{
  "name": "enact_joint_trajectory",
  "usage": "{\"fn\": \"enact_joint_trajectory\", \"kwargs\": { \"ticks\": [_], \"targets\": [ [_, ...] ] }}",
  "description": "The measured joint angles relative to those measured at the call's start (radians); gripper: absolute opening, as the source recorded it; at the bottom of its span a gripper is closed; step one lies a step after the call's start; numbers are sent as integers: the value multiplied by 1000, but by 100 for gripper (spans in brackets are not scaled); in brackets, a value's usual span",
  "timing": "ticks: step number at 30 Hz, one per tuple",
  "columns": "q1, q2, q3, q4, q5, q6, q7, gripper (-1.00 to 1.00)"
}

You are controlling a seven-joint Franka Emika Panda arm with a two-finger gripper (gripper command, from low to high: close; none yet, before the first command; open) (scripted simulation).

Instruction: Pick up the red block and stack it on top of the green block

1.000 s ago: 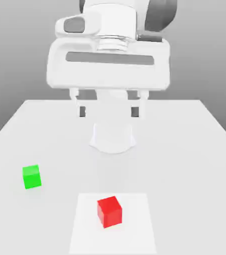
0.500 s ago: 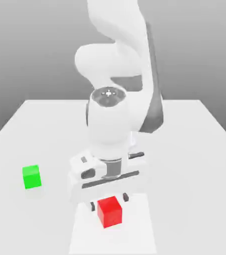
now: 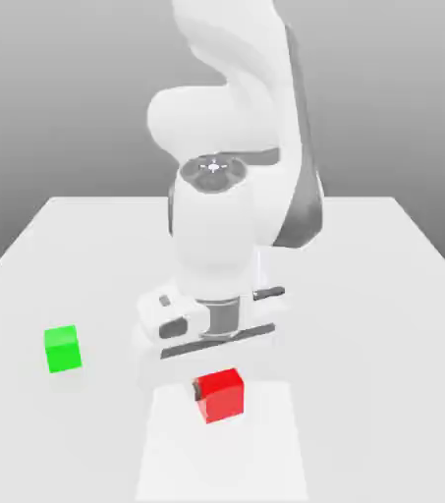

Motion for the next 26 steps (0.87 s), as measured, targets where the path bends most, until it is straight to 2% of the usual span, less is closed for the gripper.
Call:
{"fn": "enact_joint_trajectory", "kwargs": {
  "ticks": [12,16,22,26],
  "targets": [
    [-361,-234,-328,-127,-176,-98,-424,-100],
    [-315,-178,-390,-132,-49,-52,-553,-100],
    [-245,-49,-403,-125,172,45,-711,-100],
    [-238,21,-401,-124,217,119,-742,-100]
  ]
}}
